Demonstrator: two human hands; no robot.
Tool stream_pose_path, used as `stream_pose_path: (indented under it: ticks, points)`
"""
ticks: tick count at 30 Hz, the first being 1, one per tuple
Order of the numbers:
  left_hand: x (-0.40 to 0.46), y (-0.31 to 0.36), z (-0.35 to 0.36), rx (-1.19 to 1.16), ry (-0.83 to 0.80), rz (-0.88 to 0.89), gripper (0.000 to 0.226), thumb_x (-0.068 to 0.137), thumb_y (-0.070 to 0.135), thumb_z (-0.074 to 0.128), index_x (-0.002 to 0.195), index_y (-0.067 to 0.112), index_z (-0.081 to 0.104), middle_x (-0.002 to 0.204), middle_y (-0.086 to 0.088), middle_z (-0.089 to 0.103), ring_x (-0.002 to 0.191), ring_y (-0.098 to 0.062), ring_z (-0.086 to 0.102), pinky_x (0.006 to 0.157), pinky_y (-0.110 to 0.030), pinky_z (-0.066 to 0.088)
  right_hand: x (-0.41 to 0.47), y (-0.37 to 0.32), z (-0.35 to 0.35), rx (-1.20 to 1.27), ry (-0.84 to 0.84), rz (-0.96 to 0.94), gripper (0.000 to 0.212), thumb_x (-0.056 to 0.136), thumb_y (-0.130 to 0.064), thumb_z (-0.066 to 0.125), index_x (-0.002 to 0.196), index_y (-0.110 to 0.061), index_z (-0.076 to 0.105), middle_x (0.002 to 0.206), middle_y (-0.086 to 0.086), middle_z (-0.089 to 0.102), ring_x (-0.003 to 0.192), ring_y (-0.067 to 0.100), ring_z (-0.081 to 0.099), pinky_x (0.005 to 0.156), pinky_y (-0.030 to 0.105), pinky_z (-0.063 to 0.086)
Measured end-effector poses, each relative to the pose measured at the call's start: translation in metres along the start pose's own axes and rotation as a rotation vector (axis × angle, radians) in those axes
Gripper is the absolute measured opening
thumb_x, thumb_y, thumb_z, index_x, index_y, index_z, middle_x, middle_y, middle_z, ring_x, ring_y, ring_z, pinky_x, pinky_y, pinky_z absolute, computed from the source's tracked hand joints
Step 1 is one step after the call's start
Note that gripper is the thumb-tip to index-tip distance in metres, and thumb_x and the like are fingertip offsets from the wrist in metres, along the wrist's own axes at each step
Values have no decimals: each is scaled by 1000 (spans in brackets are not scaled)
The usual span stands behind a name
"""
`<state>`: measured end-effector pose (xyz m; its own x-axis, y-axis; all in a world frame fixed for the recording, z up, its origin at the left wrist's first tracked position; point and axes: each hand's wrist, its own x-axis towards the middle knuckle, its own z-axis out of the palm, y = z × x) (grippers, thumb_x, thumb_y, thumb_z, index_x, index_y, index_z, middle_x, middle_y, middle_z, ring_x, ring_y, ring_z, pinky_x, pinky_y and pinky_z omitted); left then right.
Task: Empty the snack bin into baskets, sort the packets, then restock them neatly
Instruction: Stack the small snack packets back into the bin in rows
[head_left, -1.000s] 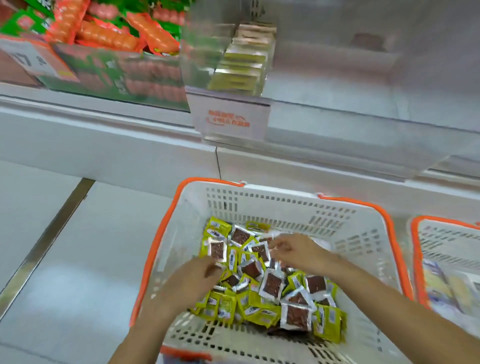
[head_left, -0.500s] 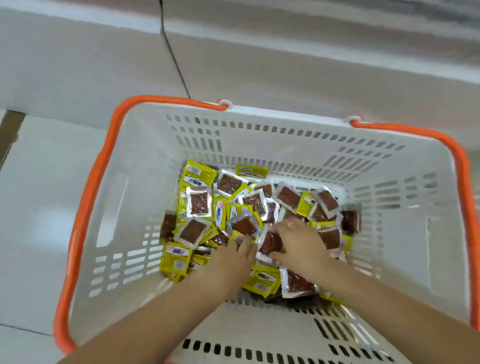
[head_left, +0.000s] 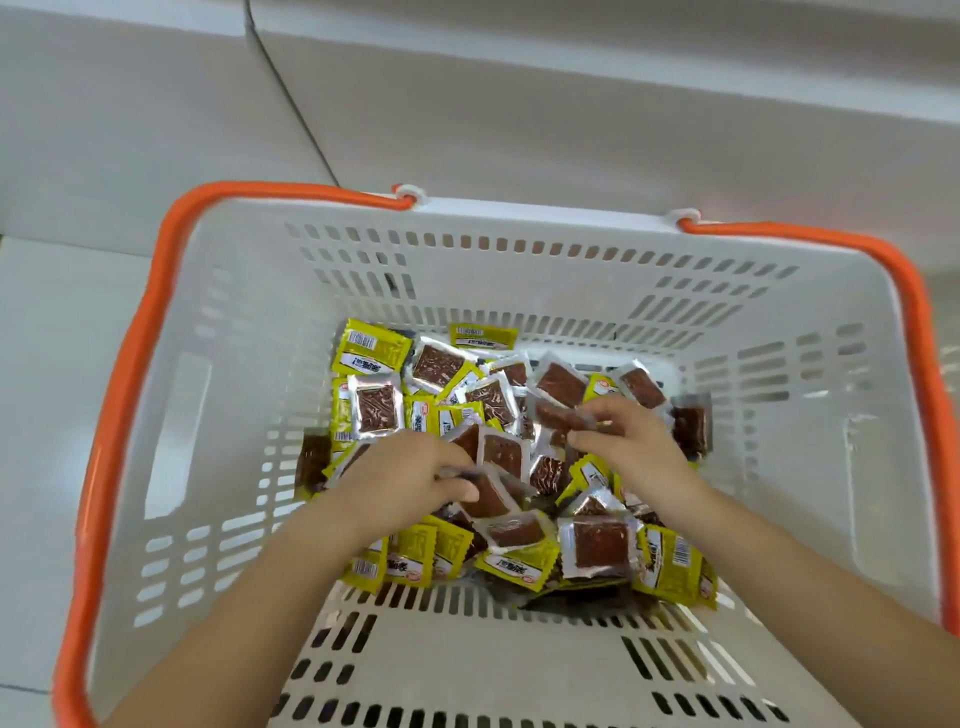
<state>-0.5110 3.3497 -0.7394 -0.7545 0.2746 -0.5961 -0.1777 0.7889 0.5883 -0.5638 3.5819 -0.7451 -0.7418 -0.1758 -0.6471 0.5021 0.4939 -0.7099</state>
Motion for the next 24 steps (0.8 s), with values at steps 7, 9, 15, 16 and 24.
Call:
stream_pose_path:
  ticks: [7,9,15,16,24]
  points:
    - [3,2,-14,-832,102,-120,14,92,21,60,100,10,66,97,-3,70,96,-22,67,88,-32,55,-12,-7,-2,534,11,210,42,88,-4,62,125,-16,46,95,5,52,84,13,59,88,33,54]
    - [5,12,-10,-953,196,-225,16,91,21,62,106,17,64,100,-3,67,87,-19,70,85,-26,55,-16,-11,4,621,-44,217,46,87,-6,63,127,-18,44,91,2,49,70,12,53,92,42,53]
    - [10,31,10,-463,291,-148,41,86,55,58,91,17,72,81,-4,68,80,-19,64,80,-32,49,-25,-23,17,320,-104,81,22,86,-22,68,107,-19,61,102,5,65,100,16,64,75,22,52]
    - [12,33,11,-450,292,-150,41,90,54,53,95,19,73,79,0,67,80,-16,62,77,-27,46,-22,-21,15,327,-55,76,15,87,-17,67,99,-24,62,96,2,66,92,14,64,73,22,50]
    - [33,24,49,307,155,-97,60,95,41,52,144,19,27,139,-5,36,126,-25,41,96,-35,44,-4,4,-13,415,159,229,19,90,-14,63,108,-18,57,95,1,66,82,12,62,66,25,49]
